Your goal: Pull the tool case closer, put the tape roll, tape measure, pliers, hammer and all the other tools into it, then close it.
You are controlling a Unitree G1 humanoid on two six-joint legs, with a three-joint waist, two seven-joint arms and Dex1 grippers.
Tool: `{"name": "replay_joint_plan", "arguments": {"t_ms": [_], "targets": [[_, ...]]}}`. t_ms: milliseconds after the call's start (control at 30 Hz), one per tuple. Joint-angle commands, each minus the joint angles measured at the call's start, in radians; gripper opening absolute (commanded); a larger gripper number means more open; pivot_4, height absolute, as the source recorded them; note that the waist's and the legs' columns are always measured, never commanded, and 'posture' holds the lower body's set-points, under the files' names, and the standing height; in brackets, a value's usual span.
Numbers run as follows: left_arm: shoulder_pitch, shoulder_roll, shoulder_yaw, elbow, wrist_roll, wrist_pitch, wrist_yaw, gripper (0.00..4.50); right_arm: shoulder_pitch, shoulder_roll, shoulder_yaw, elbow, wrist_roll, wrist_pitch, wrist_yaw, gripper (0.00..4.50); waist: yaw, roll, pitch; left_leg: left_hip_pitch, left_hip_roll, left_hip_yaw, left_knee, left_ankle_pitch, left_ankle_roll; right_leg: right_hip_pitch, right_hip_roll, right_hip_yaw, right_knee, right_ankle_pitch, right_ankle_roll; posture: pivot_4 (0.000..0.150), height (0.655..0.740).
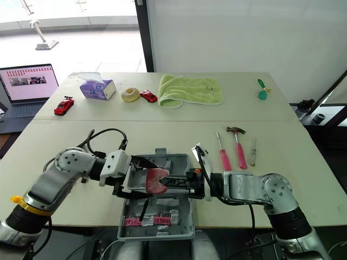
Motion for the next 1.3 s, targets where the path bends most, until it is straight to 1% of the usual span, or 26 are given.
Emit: {"name": "replay_joint_plan", "arguments": {"t_ms": [33,200,267,333,367,467,600,733,933,1233,1300], "targets": [[0.011,0.0,0.032,-0.013,-0.036,0.007,0.007,4.5,0.012,-0.049,-0.057,-0.002,0.015,0.018,0.048,0.46,0.0,0.0,0.0,0.0,0.0,0.0,0.0,0.0,0.0,0.0,0.0,0.0,0.0,0.0,0.0,0.15,0.74],[0.072,0.028,0.093,-0.029,-0.074,0.019,0.018,4.5,0.039,-0.288,-0.089,0.113,0.015,0.154,0.251,0.46,0.002,0.001,0.0,-0.001,0.0,0.001,0.0,0.0,0.0,0.0,-0.001,0.0,-0.001,0.0,0.0,0.15,0.74],[0.121,0.055,0.129,-0.041,-0.089,0.014,0.009,4.5,0.07,-0.412,-0.093,0.16,0.015,0.208,0.338,0.46,0.002,0.001,0.001,0.0,0.0,0.0,0.0,0.0,0.0,0.0,0.0,0.0,-0.001,0.0,0.0,0.15,0.74],[0.176,0.082,0.166,-0.064,-0.116,0.02,0.0,4.5,0.113,-0.5,-0.093,0.198,0.015,0.233,0.377,0.46,-0.001,0.001,0.001,0.0,0.0,0.0,0.0,-0.001,0.001,0.0,0.0,0.0,-0.001,0.0,0.0,0.15,0.74],[0.197,0.09,0.178,-0.074,-0.126,0.024,0.0,4.5,0.131,-0.521,-0.088,0.212,0.015,0.234,0.375,0.46,-0.001,0.001,0.001,0.0,0.0,0.0,0.0,-0.001,0.002,0.0,0.0,0.0,-0.001,0.0,0.0,0.15,0.74],[0.239,0.11,0.191,-0.083,-0.119,0.005,-0.003,4.5,0.177,-0.534,-0.07,0.218,0.015,0.207,0.313,0.46,0.001,0.001,0.001,0.0,0.0,0.001,0.0,-0.001,0.002,0.0,0.0,0.0,-0.001,0.0,-0.001,0.15,0.74],[0.242,0.11,0.194,-0.081,-0.114,0.003,0.011,4.5,0.199,-0.445,-0.052,0.235,0.015,0.127,0.115,0.46,0.001,0.001,0.001,0.0,0.0,0.001,0.001,-0.001,0.002,0.0,0.0,0.001,-0.001,-0.002,-0.003,0.15,0.74],[0.248,0.11,0.199,-0.085,-0.124,0.004,0.016,4.5,0.201,-0.414,-0.065,0.226,0.015,0.11,0.031,0.46,0.001,0.003,0.001,-0.001,0.0,0.002,0.001,-0.001,0.002,-0.001,0.0,0.001,-0.001,0.0,-0.001,0.15,0.74],[0.267,0.115,0.205,-0.065,-0.111,-0.02,0.005,4.5,0.216,-0.412,-0.059,0.24,0.015,0.103,-0.07,0.46,0.001,0.003,0.001,-0.001,0.0,0.002,0.001,-0.001,0.002,-0.001,0.0,0.002,-0.001,-0.001,-0.001,0.15,0.74],[0.272,0.11,0.193,-0.065,-0.108,-0.025,0.003,4.5,0.21,-0.388,-0.092,0.233,0.015,0.075,-0.139,0.46,0.001,0.003,0.001,-0.001,0.0,0.002,0.001,-0.001,0.002,-0.001,0.0,0.002,-0.001,-0.001,-0.002,0.15,0.74],[0.27,0.11,0.19,-0.065,-0.107,-0.026,0.001,4.5,0.213,-0.389,-0.098,0.233,0.015,0.08,-0.141,1.47,0.001,0.003,0.001,-0.001,0.0,0.002,0.001,-0.001,0.002,-0.001,0.0,0.002,-0.001,-0.001,-0.002,0.15,0.74]]}}
